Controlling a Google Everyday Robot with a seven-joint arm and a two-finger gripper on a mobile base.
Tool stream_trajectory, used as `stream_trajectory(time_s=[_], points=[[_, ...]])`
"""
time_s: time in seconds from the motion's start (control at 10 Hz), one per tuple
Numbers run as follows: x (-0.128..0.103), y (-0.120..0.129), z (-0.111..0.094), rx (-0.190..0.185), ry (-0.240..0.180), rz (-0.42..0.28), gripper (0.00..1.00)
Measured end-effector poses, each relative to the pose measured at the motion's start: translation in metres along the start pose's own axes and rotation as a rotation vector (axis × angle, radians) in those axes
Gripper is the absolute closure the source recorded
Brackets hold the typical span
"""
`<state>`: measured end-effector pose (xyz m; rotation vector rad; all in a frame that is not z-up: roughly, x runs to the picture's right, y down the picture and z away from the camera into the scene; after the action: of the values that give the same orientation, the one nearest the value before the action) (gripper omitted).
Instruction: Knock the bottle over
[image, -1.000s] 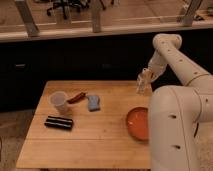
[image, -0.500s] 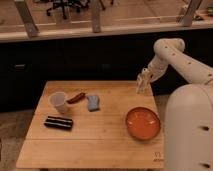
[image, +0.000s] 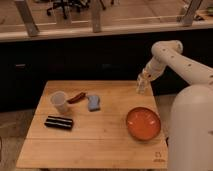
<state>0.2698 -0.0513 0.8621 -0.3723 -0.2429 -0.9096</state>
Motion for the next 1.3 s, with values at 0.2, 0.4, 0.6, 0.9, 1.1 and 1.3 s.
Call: stream_trajectory(time_s=[0.2,0.4,0.6,0.9,1.1,1.3], points=[[0.006,-0.005,0.003,0.002,0.013,-0.018,0.98],[0.018,-0.016,0.012,-0.014,0.021,-0.038,0.98],[0.035,-0.034,0.022,-0.023,0.034,-0.062,0.98],[0.044,-0.039,0.029,-0.028,0.032,-0.071,0.98],[0.045,-0.037,0.030,-0.024,0.032,-0.069,0.98],[0.044,-0.035,0.030,-0.019,0.027,-0.067,0.98]])
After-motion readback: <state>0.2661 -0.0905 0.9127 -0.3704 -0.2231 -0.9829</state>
